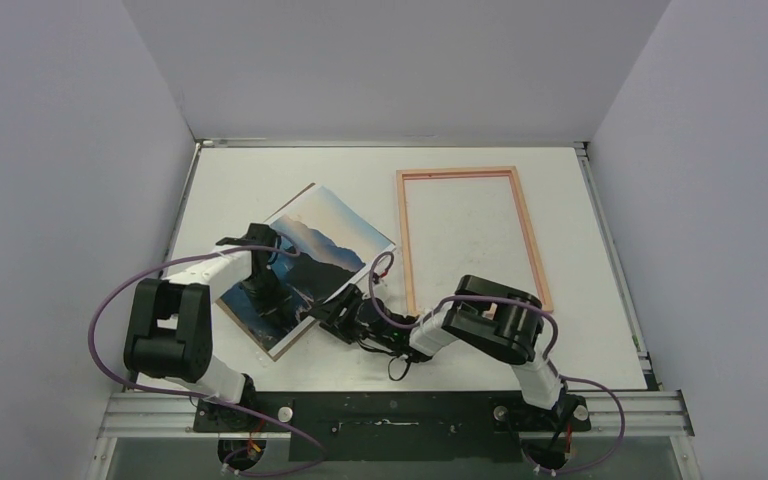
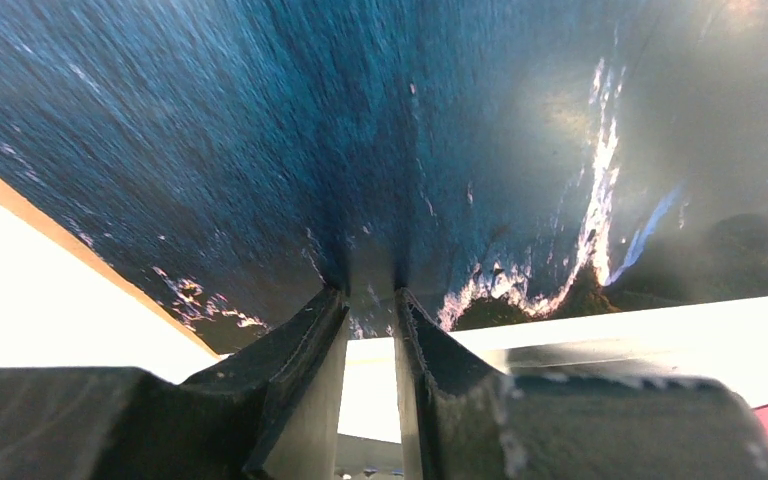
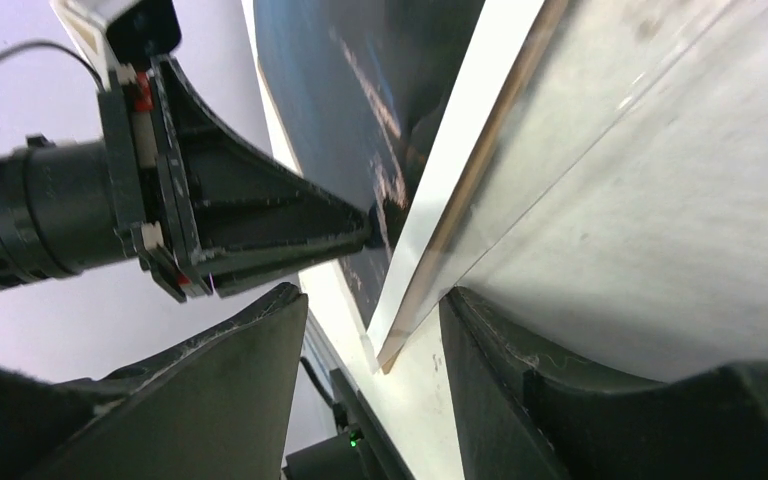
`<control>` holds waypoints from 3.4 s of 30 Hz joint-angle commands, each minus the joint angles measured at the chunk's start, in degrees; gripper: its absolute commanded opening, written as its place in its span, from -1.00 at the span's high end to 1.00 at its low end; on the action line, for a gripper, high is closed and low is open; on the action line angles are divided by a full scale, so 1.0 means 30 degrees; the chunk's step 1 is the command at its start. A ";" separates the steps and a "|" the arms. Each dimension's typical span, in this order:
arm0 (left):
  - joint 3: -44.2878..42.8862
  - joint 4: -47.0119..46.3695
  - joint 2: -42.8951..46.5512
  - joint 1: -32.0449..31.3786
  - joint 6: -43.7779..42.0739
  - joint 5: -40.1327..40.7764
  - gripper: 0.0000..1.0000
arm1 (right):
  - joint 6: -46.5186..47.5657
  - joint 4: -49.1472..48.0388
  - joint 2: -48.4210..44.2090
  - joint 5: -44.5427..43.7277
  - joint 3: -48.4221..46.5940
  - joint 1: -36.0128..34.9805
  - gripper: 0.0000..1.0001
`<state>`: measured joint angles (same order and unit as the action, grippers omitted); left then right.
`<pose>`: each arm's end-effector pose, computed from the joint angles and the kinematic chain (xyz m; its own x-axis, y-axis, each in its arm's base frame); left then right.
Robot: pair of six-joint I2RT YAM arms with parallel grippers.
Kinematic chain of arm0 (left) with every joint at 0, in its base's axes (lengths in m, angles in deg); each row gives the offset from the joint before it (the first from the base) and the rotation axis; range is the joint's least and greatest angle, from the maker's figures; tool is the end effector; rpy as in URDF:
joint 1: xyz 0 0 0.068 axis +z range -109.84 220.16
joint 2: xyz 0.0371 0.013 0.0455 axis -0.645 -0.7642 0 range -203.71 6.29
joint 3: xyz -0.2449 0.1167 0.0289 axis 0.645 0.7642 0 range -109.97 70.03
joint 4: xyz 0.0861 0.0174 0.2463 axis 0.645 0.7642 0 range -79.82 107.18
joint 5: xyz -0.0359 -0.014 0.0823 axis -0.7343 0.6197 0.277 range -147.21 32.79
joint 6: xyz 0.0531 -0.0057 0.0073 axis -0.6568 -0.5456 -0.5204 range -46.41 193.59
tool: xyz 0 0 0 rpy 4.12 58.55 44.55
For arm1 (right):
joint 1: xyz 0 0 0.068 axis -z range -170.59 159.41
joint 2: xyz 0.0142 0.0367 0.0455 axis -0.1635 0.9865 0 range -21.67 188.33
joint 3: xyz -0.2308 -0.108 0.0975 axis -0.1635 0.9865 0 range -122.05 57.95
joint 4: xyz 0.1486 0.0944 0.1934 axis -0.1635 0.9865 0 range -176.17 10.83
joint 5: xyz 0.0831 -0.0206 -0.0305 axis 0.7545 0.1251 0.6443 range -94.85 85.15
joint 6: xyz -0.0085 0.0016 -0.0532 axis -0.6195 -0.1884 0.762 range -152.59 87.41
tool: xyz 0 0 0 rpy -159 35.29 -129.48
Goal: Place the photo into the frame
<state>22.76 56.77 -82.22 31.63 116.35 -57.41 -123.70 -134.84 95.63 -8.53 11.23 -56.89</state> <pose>0.2383 -0.0358 0.1516 -0.8264 -0.5625 -0.0253 -0.5618 0.8268 -0.0282 0.1552 0.3477 0.0961 -0.8868 0.4622 -0.0060 0.1672 0.3327 0.9281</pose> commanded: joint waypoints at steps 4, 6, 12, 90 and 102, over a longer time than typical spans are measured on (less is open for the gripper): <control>0.1328 -0.0416 -0.0179 -0.0307 0.0013 -0.1337 0.54 | 0.1456 -0.0451 -0.1017 -0.1091 0.0731 0.1404 -0.05; 0.1293 -0.0382 -0.0188 -0.0316 0.0002 -0.1319 0.54 | 0.1498 -0.0887 -0.0937 -0.0790 0.0692 0.1675 -0.04; 0.1280 -0.0477 -0.0585 -0.0369 -0.0085 -0.1353 0.54 | 0.1922 -0.1490 -0.0514 -0.0203 0.0236 0.2139 -0.01; -0.8638 0.1596 -0.2784 -0.0537 -0.5221 -0.1919 -0.36 | 1.4330 2.6818 -1.1611 0.4580 -0.5255 0.8984 1.00; -0.7362 -0.0044 -0.6260 -0.0590 -0.5422 -0.2652 -0.23 | 1.6879 2.1093 -0.9997 0.8276 -0.1177 1.3925 1.00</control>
<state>-0.14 59.76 -100.04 29.77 100.95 -63.71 -76.21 -62.01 64.04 11.84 6.51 -18.14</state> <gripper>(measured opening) 0.628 0.027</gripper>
